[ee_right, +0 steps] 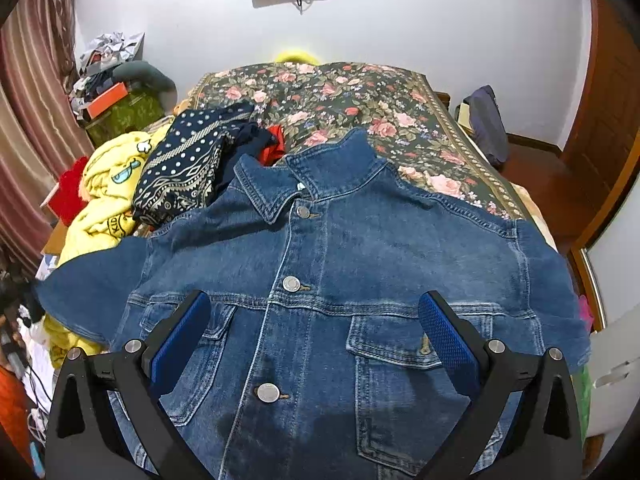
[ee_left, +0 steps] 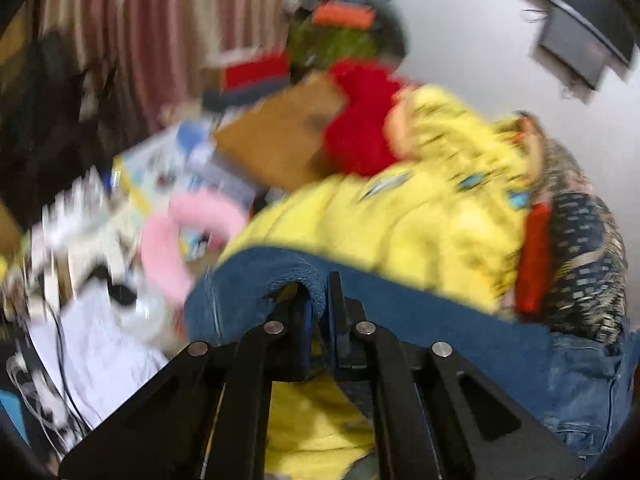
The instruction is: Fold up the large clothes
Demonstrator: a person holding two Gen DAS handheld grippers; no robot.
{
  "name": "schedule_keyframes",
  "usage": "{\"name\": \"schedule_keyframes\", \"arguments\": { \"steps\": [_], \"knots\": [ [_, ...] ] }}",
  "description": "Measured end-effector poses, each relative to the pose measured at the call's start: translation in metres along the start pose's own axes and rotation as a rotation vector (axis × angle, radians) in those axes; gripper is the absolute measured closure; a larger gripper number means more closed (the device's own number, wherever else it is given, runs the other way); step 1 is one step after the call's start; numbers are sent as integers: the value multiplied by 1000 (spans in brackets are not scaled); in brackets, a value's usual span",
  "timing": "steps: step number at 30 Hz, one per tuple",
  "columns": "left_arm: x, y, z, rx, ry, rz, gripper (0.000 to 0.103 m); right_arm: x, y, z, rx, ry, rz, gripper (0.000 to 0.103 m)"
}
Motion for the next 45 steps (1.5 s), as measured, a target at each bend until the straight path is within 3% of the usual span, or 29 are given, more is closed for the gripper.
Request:
{"name": "schedule_keyframes", "arguments": {
  "steps": [5, 11, 16, 21, 26, 29, 33, 36, 39, 42, 45],
  "knots": [
    [71, 38, 62, 151, -127, -107, 100, 15, 4, 9, 22, 12, -28, 0],
    [168, 67, 129, 228, -404, -165, 100, 34, 10, 21, 52, 24, -58, 0],
    [267, 58, 165, 221, -589, -262, 100, 52, 14, 37, 98, 18, -65, 0],
    [378, 13, 184, 139, -719, -434, 100, 74, 12, 48, 120, -2, -78, 0],
    [465, -63, 179, 29, -728, -630, 100, 104, 7, 54, 114, -35, -118, 0],
    [497, -113, 162, -71, -706, -737, 100, 123, 3, 57, 102, -61, -140, 0],
    [520, -180, 137, -194, -655, -880, 100, 145, -6, 60, 83, -95, -154, 0],
    [522, -213, 123, -282, -656, -932, 100, 156, -11, 58, 65, -117, -155, 0],
    [519, -232, 126, -313, -658, -981, 98, 163, -15, 55, 49, -132, -152, 0],
    [516, -240, 130, -349, -665, -1024, 90, 165, -17, 52, 32, -136, -147, 0],
    [504, -238, 144, -396, -741, -1008, 68, 161, -16, 50, 22, -123, -134, 0]
  ]
}}
Point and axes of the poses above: each gripper's, at about its wrist camera, not at the fingertips, and z roughly against the way its jaws point, x to its right, y to its top, the point moved 3 cm from there along -z, roughly the way its jaws point, and after that the axes turned 5 degrees about -z, right-handed, at the moved point
